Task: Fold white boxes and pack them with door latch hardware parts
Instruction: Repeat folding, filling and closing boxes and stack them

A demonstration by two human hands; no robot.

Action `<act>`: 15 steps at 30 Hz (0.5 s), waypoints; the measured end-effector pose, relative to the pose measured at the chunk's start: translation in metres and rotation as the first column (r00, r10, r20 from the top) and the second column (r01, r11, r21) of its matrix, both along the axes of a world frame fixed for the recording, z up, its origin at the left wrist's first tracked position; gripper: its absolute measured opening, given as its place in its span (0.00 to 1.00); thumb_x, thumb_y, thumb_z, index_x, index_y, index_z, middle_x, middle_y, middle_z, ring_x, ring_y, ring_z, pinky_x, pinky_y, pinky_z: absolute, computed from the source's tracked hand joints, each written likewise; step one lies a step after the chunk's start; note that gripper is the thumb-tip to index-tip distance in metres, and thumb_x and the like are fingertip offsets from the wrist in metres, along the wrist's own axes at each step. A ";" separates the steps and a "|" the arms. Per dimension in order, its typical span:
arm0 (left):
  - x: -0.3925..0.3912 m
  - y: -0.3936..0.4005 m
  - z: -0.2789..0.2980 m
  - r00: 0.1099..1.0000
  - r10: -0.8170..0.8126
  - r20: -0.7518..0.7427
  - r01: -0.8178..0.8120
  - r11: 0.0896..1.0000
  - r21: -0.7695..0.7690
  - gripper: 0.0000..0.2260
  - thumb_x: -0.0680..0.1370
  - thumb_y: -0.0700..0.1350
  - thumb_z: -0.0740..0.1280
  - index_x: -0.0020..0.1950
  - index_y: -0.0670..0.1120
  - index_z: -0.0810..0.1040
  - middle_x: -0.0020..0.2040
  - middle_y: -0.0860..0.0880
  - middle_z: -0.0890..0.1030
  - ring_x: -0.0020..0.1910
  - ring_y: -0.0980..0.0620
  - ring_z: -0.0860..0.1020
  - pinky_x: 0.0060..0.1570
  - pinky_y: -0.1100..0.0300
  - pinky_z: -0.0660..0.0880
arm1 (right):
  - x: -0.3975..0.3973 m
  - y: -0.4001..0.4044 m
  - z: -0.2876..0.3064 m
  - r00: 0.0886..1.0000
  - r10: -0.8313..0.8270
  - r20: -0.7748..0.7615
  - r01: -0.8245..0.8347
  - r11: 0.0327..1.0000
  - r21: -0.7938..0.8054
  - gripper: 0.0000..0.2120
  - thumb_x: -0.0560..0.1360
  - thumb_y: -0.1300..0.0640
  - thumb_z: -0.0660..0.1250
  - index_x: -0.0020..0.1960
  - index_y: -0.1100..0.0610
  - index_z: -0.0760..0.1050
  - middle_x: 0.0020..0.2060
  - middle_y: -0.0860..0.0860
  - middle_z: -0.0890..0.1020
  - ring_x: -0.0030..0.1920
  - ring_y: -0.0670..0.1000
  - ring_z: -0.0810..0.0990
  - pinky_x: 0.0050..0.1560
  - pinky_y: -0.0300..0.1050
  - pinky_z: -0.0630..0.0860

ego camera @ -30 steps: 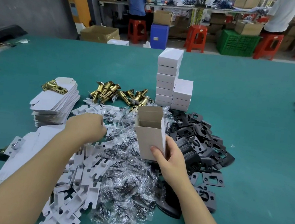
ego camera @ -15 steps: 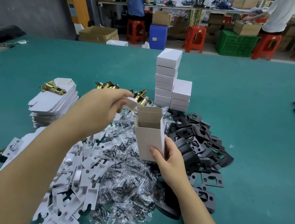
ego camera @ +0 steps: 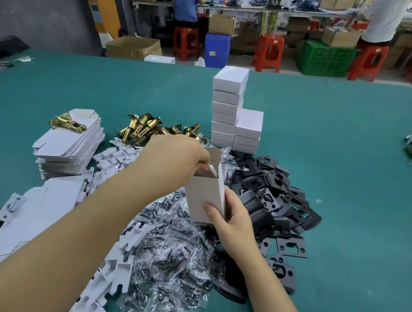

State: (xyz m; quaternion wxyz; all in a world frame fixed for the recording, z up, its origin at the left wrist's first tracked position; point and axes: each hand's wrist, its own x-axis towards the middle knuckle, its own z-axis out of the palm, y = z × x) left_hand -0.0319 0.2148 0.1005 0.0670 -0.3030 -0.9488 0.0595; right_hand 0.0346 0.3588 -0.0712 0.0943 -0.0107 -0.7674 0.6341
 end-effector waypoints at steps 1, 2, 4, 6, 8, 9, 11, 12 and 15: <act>0.000 0.004 0.001 1.000 0.007 0.027 -0.006 0.999 -0.040 0.12 0.85 0.45 0.61 0.61 0.60 0.80 0.58 0.55 0.80 0.56 0.49 0.78 0.49 0.55 0.77 | 0.000 0.000 0.000 1.000 0.001 0.001 -0.001 1.000 0.000 0.19 0.77 0.46 0.70 0.67 0.44 0.75 0.55 0.41 0.83 0.55 0.45 0.82 0.55 0.53 0.82; -0.001 0.008 0.002 0.998 0.020 0.060 -0.014 0.996 -0.085 0.14 0.85 0.44 0.60 0.63 0.61 0.79 0.59 0.55 0.80 0.57 0.49 0.78 0.50 0.54 0.78 | -0.001 0.000 0.000 1.000 0.004 0.001 -0.004 1.000 -0.003 0.19 0.77 0.46 0.70 0.67 0.44 0.75 0.54 0.41 0.83 0.55 0.45 0.82 0.55 0.53 0.82; -0.002 0.016 0.004 0.992 0.049 0.112 -0.031 0.987 -0.159 0.16 0.85 0.43 0.60 0.64 0.63 0.78 0.60 0.55 0.80 0.58 0.47 0.79 0.52 0.53 0.78 | -0.001 0.000 0.000 1.000 0.012 -0.002 -0.012 1.000 -0.004 0.19 0.77 0.46 0.69 0.67 0.45 0.75 0.54 0.41 0.83 0.55 0.46 0.82 0.55 0.53 0.82; -0.002 0.020 0.002 0.989 0.053 0.136 -0.030 0.986 -0.167 0.17 0.84 0.42 0.59 0.62 0.63 0.79 0.57 0.53 0.81 0.56 0.47 0.79 0.51 0.53 0.78 | 0.000 -0.001 0.001 1.000 0.014 -0.004 -0.014 1.000 -0.012 0.20 0.76 0.44 0.69 0.66 0.45 0.75 0.54 0.41 0.83 0.54 0.46 0.82 0.53 0.49 0.82; -0.003 0.020 -0.002 0.993 0.025 0.118 -0.010 0.992 -0.124 0.15 0.84 0.43 0.59 0.60 0.62 0.80 0.54 0.53 0.82 0.54 0.47 0.79 0.48 0.54 0.77 | 0.001 -0.002 0.001 1.000 0.012 -0.010 -0.012 1.000 -0.017 0.20 0.75 0.42 0.69 0.66 0.45 0.75 0.53 0.40 0.83 0.54 0.45 0.82 0.51 0.43 0.82; -0.003 0.019 -0.004 0.994 0.005 0.108 0.002 0.998 -0.070 0.13 0.84 0.45 0.61 0.59 0.61 0.81 0.53 0.53 0.82 0.53 0.48 0.79 0.46 0.55 0.75 | 0.001 -0.002 0.002 1.000 0.008 -0.009 -0.008 1.000 -0.017 0.20 0.76 0.42 0.69 0.66 0.45 0.75 0.53 0.40 0.83 0.53 0.44 0.82 0.50 0.42 0.81; -0.005 0.017 -0.006 0.998 -0.012 0.070 0.010 1.000 0.025 0.09 0.83 0.50 0.63 0.57 0.61 0.82 0.49 0.54 0.82 0.51 0.49 0.79 0.42 0.58 0.70 | 0.000 0.000 0.000 1.000 0.007 -0.004 -0.007 1.000 -0.019 0.18 0.77 0.46 0.69 0.66 0.45 0.75 0.53 0.41 0.83 0.54 0.45 0.82 0.51 0.43 0.81; -0.007 0.016 -0.006 0.999 -0.007 0.043 0.005 0.999 0.048 0.08 0.83 0.52 0.63 0.56 0.60 0.82 0.47 0.54 0.82 0.49 0.49 0.78 0.41 0.58 0.68 | -0.001 0.000 -0.001 1.000 0.009 -0.002 -0.009 1.000 -0.022 0.18 0.78 0.48 0.69 0.67 0.46 0.75 0.54 0.41 0.83 0.54 0.45 0.82 0.52 0.44 0.81; -0.008 0.014 -0.008 0.997 0.009 -0.071 -0.003 0.996 0.089 0.09 0.84 0.54 0.61 0.57 0.56 0.81 0.48 0.53 0.82 0.48 0.48 0.79 0.42 0.56 0.73 | -0.001 0.001 -0.001 1.000 0.018 0.012 -0.018 1.000 -0.025 0.17 0.79 0.50 0.70 0.67 0.46 0.75 0.54 0.40 0.83 0.54 0.44 0.82 0.52 0.42 0.81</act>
